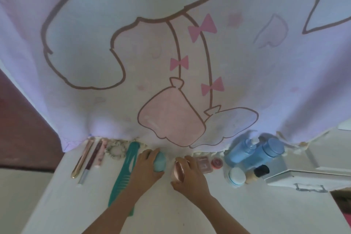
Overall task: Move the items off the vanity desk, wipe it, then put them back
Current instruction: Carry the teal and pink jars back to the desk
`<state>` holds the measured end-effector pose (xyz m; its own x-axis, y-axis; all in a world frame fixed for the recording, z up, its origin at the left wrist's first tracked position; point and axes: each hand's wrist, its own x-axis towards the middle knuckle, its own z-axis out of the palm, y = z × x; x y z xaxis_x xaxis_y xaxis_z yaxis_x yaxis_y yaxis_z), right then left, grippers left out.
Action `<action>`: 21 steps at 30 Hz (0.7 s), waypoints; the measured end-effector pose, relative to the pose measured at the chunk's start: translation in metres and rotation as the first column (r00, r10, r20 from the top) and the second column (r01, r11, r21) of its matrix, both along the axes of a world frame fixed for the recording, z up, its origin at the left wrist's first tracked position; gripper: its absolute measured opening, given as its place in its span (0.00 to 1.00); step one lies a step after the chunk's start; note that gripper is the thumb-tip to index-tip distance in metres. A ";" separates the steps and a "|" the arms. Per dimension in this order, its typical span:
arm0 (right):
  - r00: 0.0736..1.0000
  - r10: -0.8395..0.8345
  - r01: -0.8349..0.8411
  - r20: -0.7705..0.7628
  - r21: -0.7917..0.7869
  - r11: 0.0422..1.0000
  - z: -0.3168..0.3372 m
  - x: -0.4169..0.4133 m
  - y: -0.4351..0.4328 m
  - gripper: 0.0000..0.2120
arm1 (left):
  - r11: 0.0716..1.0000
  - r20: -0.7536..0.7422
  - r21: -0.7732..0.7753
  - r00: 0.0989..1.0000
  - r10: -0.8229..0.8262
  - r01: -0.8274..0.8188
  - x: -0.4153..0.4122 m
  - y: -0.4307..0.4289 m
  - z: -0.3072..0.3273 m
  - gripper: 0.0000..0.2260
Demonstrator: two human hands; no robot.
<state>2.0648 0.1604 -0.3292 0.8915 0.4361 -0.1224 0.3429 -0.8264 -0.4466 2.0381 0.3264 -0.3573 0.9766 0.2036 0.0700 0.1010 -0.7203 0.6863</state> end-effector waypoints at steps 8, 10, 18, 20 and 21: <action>0.988 0.067 -0.072 0.140 0.032 0.997 -0.027 0.041 0.015 0.38 | 1.000 0.062 0.009 0.998 0.001 -0.002 0.030 0.009 -0.009 0.39; 0.988 0.059 -0.058 0.144 -0.012 0.998 -0.032 0.044 0.016 0.39 | 1.000 0.061 0.018 0.998 0.000 -0.001 0.030 0.010 -0.012 0.38; 0.998 0.025 -0.025 0.066 -0.006 1.000 -0.038 0.050 0.019 0.37 | 0.999 0.018 0.051 1.000 -0.017 0.016 0.030 0.013 -0.017 0.36; 0.995 0.064 -0.062 0.073 -0.039 0.997 -0.032 0.051 0.019 0.36 | 1.000 0.012 0.025 1.000 -0.004 0.003 0.027 0.014 -0.017 0.35; 0.996 0.072 -0.068 0.050 -0.087 0.994 -0.031 0.051 0.018 0.35 | 1.000 0.006 0.018 1.000 0.010 -0.010 0.025 0.014 -0.017 0.36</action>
<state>2.1160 0.1781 -0.3606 0.8653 0.4878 -0.1154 0.4226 -0.8337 -0.3556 2.0631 0.3401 -0.3746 0.9741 0.2116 0.0794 0.1041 -0.7319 0.6735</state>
